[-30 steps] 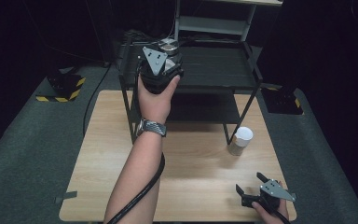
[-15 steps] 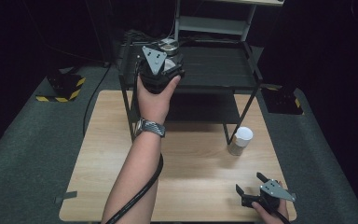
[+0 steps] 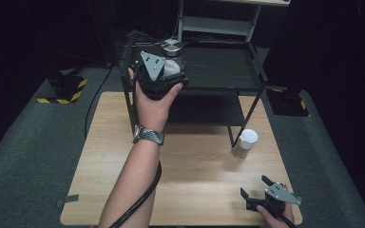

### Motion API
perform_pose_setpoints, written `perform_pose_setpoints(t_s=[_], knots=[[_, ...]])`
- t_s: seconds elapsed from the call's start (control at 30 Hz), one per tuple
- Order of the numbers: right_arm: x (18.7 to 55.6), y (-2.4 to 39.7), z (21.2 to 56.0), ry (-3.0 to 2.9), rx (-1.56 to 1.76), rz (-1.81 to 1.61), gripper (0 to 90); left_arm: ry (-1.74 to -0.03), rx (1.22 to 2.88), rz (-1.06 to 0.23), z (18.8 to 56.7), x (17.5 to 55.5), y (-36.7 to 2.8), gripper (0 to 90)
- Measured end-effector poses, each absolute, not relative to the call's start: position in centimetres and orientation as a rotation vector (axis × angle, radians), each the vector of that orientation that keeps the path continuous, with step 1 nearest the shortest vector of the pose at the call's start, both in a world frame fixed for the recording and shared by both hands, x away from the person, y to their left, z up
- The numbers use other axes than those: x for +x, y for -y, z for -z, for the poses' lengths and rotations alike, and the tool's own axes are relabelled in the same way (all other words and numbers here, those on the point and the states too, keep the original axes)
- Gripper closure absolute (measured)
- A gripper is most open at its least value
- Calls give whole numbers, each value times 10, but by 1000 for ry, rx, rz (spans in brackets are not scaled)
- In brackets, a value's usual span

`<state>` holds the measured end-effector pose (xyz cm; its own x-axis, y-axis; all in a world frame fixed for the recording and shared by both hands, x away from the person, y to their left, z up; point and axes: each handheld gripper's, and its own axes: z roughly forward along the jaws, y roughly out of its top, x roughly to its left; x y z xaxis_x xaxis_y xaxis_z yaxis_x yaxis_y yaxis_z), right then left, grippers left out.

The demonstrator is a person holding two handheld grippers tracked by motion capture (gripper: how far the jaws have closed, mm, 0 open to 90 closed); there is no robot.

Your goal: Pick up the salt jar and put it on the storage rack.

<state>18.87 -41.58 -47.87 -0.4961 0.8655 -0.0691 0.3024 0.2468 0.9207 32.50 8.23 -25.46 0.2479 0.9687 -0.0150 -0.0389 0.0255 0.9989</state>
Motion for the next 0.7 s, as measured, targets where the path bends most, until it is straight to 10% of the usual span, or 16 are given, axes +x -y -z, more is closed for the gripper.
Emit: perform_pose_setpoints(t_s=[0.7], knots=[[188,414,479,-1938,1049,-1224,6,-934,1286,-992,283,297,-102,4]])
